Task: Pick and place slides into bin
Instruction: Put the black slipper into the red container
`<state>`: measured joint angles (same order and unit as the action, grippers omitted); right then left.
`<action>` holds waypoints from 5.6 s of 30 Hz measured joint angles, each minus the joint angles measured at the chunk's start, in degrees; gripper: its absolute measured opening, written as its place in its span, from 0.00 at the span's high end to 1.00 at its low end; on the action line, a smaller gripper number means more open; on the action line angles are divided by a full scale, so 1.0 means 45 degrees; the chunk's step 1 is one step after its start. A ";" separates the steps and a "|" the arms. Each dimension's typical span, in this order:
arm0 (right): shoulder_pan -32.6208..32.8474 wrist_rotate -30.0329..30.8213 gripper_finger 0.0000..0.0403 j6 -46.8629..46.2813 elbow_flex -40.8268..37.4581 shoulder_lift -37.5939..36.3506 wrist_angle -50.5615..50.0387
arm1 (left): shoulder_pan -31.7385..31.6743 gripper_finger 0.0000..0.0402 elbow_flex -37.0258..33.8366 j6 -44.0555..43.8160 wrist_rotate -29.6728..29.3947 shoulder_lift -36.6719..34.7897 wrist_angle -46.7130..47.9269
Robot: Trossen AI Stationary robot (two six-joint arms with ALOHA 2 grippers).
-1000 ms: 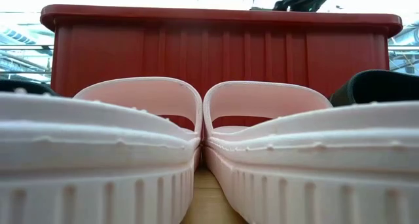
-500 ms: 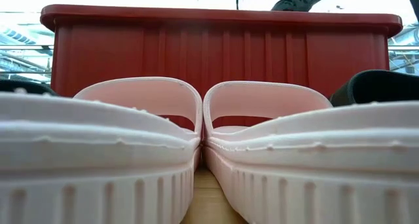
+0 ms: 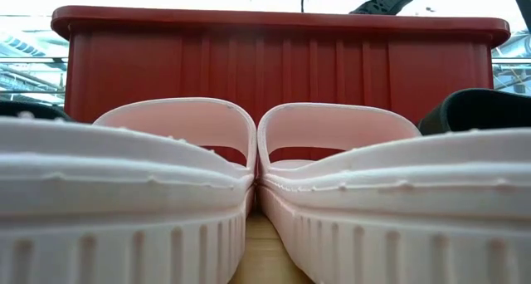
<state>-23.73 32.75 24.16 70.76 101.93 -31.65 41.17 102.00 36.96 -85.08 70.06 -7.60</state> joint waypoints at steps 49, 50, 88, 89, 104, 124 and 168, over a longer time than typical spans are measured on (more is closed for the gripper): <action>-0.0117 -0.1015 0.47 -0.0110 0.0000 -0.0468 -0.0746 | 0.0000 0.36 0.0000 -0.0143 0.0000 0.0000 0.0121; -0.0108 -0.1015 0.46 -0.0115 0.0000 -0.0563 -0.0743 | 0.0000 0.36 0.0000 -0.0106 -0.0005 0.0000 0.0121; 0.3860 -0.2026 0.47 -0.7581 0.0000 -0.7926 0.4106 | 0.0136 0.36 0.0000 0.0066 -0.0010 -0.0005 0.0112; 0.3906 -0.2304 0.47 -0.7730 0.0000 -0.8035 0.4735 | 0.0136 0.36 0.0000 0.0061 -0.0010 -0.0004 0.0112; 0.5053 -0.8785 0.47 -1.1481 -0.0003 -0.7470 1.8894 | 0.0853 0.36 0.0000 -0.0088 0.0273 -0.0002 0.0100; 1.1522 -0.8736 0.47 -0.7203 0.2620 -0.6886 1.5383 | 0.2421 0.36 -0.0005 -0.2734 0.1784 0.0061 0.0117; 1.5818 -0.1850 0.47 -1.1006 0.5949 0.0741 -0.6165 | 0.3084 0.36 -0.0010 -0.5330 0.2127 0.1103 0.2040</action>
<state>47.46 24.43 -25.37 97.53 105.26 -59.40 55.05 101.95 12.97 -75.50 75.02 1.58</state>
